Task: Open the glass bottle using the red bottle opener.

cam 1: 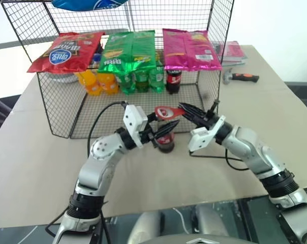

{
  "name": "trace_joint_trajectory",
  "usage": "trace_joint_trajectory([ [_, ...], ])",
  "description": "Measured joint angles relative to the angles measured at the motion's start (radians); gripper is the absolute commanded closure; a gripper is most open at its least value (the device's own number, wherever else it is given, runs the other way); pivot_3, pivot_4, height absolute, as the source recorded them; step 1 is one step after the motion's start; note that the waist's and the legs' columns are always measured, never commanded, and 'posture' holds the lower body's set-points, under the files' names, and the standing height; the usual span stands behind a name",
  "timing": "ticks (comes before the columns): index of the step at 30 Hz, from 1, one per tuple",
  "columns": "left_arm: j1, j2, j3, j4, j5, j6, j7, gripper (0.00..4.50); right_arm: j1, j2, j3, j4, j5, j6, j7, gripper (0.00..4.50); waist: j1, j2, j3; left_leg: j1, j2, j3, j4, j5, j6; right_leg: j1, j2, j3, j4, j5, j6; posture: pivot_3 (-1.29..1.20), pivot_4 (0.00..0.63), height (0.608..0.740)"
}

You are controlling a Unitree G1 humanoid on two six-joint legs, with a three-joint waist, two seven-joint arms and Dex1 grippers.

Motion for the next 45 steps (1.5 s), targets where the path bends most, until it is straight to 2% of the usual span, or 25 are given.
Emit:
trace_joint_trajectory([
  [39, -0.015, -0.022, -0.02, 0.001, 0.0, 0.0, 0.005, 2.61, -0.117, -0.122, -0.017, 0.07, -0.04, -0.15, -0.035, 4.5, 0.025, 0.0, 0.009, -0.002, -0.002, -0.003, 0.0, 0.0, 0.0, 0.0, -0.001, -0.003, -0.002, 0.0, 0.0, 0.0, 0.15, 0.74],
  [45, -0.02, -0.024, -0.042, 0.001, 0.001, 0.0, 0.004, 2.61, -0.178, -0.14, -0.081, 0.067, -0.051, -0.152, -0.085, 4.5, 0.023, 0.0, 0.008, -0.002, -0.001, -0.003, -0.001, 0.0, 0.0, 0.0, -0.001, -0.003, -0.002, 0.0, -0.001, 0.0, 0.15, 0.74],
])
